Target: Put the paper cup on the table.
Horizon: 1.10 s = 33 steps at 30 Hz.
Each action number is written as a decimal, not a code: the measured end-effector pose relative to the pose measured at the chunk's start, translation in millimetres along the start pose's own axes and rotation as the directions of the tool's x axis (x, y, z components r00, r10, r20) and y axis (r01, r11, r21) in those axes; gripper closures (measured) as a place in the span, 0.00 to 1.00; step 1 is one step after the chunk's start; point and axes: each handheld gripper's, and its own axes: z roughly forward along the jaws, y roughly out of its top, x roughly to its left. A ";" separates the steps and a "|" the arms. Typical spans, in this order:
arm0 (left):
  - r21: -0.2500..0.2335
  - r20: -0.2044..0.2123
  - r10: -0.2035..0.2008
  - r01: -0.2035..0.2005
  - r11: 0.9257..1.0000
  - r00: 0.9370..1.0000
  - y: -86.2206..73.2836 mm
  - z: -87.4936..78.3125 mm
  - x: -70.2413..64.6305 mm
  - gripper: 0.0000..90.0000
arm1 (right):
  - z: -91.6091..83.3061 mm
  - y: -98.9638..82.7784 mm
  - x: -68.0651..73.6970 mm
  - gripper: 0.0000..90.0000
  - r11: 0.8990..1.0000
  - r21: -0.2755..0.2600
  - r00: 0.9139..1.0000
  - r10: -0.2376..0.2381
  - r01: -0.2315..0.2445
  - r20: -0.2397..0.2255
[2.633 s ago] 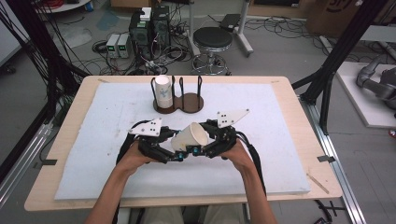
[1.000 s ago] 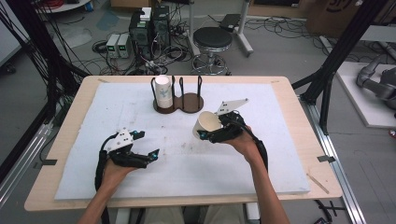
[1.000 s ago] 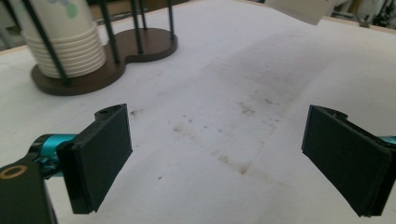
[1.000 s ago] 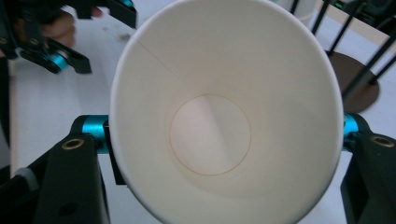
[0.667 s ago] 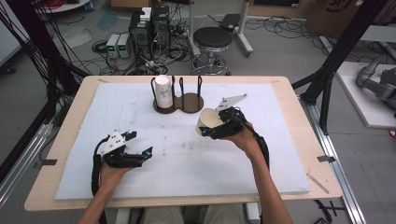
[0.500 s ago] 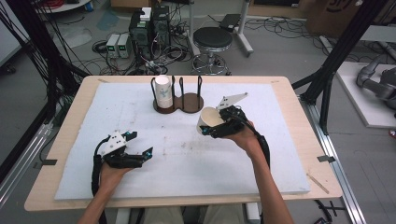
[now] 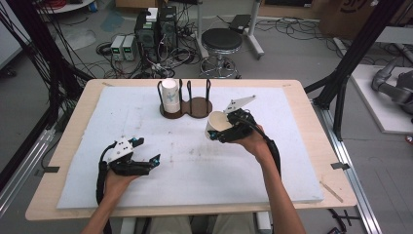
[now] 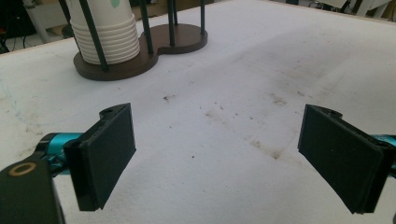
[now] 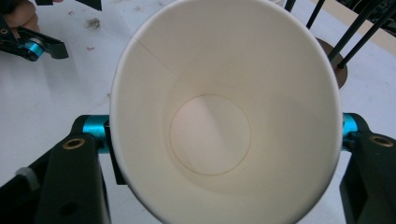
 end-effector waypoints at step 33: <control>0.021 0.006 0.013 -0.013 1.000 1.000 0.6 1.8 -1.0 0.12 | 83.8 2.8 16.2 0.33 0.974 0.224 0.999 -0.048 0.044 0.012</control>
